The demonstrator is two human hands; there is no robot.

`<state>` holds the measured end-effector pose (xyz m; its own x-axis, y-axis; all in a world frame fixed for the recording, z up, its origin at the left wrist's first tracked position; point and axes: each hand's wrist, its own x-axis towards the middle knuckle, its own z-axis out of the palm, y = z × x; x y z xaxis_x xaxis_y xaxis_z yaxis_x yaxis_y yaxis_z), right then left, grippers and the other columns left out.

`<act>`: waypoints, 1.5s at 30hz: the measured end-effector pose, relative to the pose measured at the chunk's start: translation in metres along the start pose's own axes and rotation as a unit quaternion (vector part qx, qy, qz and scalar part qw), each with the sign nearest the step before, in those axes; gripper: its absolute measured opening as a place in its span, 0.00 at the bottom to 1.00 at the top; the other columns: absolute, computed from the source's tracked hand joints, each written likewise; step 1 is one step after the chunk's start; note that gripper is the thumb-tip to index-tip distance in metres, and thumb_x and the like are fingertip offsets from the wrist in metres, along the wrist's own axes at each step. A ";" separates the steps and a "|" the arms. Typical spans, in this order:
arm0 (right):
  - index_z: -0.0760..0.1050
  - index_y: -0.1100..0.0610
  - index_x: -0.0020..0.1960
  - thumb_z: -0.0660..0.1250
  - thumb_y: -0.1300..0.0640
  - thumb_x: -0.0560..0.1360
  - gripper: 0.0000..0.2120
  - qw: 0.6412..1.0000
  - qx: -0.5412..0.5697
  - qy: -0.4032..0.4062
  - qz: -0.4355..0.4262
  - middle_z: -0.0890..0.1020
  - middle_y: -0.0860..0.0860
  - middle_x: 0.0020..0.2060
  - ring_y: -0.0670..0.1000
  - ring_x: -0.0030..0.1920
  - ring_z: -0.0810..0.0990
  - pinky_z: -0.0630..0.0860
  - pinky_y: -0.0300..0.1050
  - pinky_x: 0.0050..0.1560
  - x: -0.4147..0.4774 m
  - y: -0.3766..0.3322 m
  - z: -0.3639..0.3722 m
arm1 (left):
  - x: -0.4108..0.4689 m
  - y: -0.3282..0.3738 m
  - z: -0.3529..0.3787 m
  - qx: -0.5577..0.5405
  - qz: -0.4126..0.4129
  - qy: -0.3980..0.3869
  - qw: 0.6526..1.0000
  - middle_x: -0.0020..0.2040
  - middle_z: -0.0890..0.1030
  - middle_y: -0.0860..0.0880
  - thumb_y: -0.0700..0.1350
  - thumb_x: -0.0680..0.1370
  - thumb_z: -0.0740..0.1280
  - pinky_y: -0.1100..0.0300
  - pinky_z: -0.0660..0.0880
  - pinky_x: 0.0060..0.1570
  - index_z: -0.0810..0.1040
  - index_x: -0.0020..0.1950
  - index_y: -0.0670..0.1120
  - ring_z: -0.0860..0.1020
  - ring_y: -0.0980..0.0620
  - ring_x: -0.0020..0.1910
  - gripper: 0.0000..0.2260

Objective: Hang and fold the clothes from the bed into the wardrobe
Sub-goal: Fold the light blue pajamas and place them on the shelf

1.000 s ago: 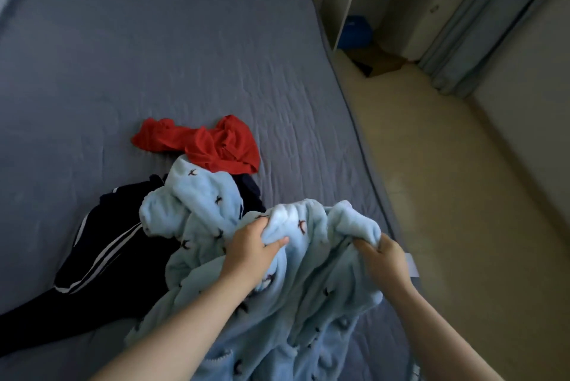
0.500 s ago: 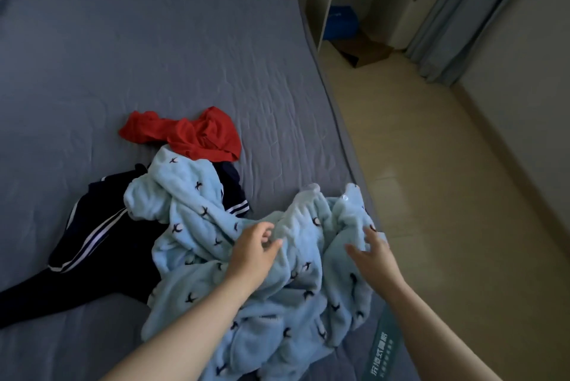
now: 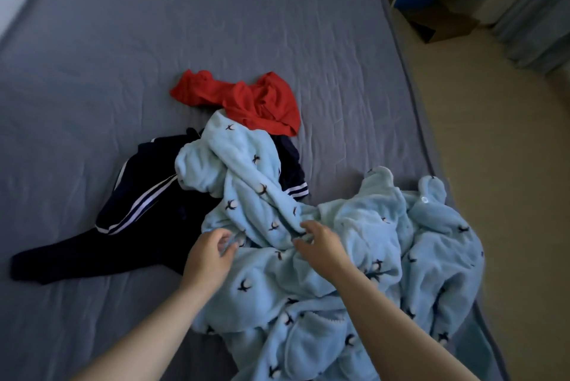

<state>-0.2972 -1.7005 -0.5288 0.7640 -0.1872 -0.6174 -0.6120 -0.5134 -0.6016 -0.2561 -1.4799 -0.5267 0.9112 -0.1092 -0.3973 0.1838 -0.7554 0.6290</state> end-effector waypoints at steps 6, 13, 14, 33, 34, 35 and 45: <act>0.50 0.51 0.78 0.69 0.43 0.74 0.42 0.999 -0.044 0.020 -0.002 0.57 0.54 0.76 0.56 0.73 0.61 0.66 0.50 0.66 0.074 -0.019 0.045 | 0.043 -0.053 -0.003 0.005 -0.036 0.012 0.999 0.66 0.68 0.40 0.53 0.72 0.72 0.54 0.68 0.62 0.66 0.70 0.42 0.68 0.43 0.65 0.31; 0.36 0.37 0.76 0.73 0.29 0.58 0.61 0.992 0.111 0.011 0.058 0.52 0.51 0.78 0.58 0.75 0.59 0.71 0.54 0.65 0.133 -0.014 0.085 | 0.103 -0.101 0.010 0.018 -0.108 -0.047 0.993 0.76 0.33 0.50 0.74 0.53 0.71 0.35 0.54 0.70 0.41 0.75 0.65 0.39 0.33 0.74 0.59; 0.38 0.37 0.76 0.73 0.28 0.58 0.59 0.991 0.124 0.013 0.045 0.58 0.49 0.77 0.57 0.73 0.64 0.72 0.53 0.65 0.138 -0.014 0.093 | 0.112 -0.108 0.014 0.021 -0.120 -0.062 0.991 0.76 0.36 0.49 0.76 0.52 0.70 0.36 0.57 0.69 0.44 0.75 0.64 0.42 0.32 0.74 0.59; 0.66 0.48 0.70 0.67 0.40 0.74 0.28 0.982 0.180 -0.010 -0.062 0.77 0.46 0.60 0.49 0.61 0.74 0.70 0.47 0.63 0.174 -0.198 0.248 | 0.144 -0.220 -0.130 -0.072 0.087 0.172 0.979 0.32 0.67 0.52 0.43 0.71 0.73 0.72 0.63 0.31 0.64 0.29 0.49 0.70 0.61 0.32 0.19; 0.66 0.49 0.71 0.66 0.41 0.75 0.27 0.981 0.179 -0.023 -0.074 0.77 0.47 0.62 0.50 0.63 0.74 0.69 0.49 0.66 0.176 -0.218 0.265 | 0.144 -0.228 -0.149 -0.063 0.089 0.177 0.978 0.31 0.67 0.52 0.44 0.72 0.73 0.71 0.63 0.32 0.64 0.29 0.49 0.70 0.61 0.33 0.19; 0.66 0.50 0.71 0.65 0.41 0.76 0.27 0.980 0.176 -0.038 -0.086 0.76 0.49 0.64 0.51 0.65 0.73 0.68 0.52 0.68 0.177 -0.240 0.284 | 0.143 -0.238 -0.170 -0.057 0.087 0.186 0.977 0.32 0.67 0.52 0.44 0.72 0.73 0.71 0.62 0.32 0.64 0.29 0.50 0.70 0.60 0.33 0.19; 0.67 0.52 0.71 0.64 0.44 0.77 0.25 0.955 0.206 -0.176 -0.125 0.77 0.51 0.63 0.53 0.65 0.74 0.68 0.54 0.69 0.145 -0.371 0.427 | 0.108 -0.347 -0.306 -0.006 0.016 0.285 0.958 0.32 0.67 0.51 0.41 0.74 0.71 0.71 0.64 0.31 0.69 0.32 0.41 0.70 0.62 0.32 0.14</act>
<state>-0.0473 -1.1794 -0.6117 0.8250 0.2276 -0.5173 -0.5035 -0.1196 -0.8557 -0.1084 -1.0312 -0.5835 0.9691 0.2414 0.0498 0.1535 -0.7491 0.6445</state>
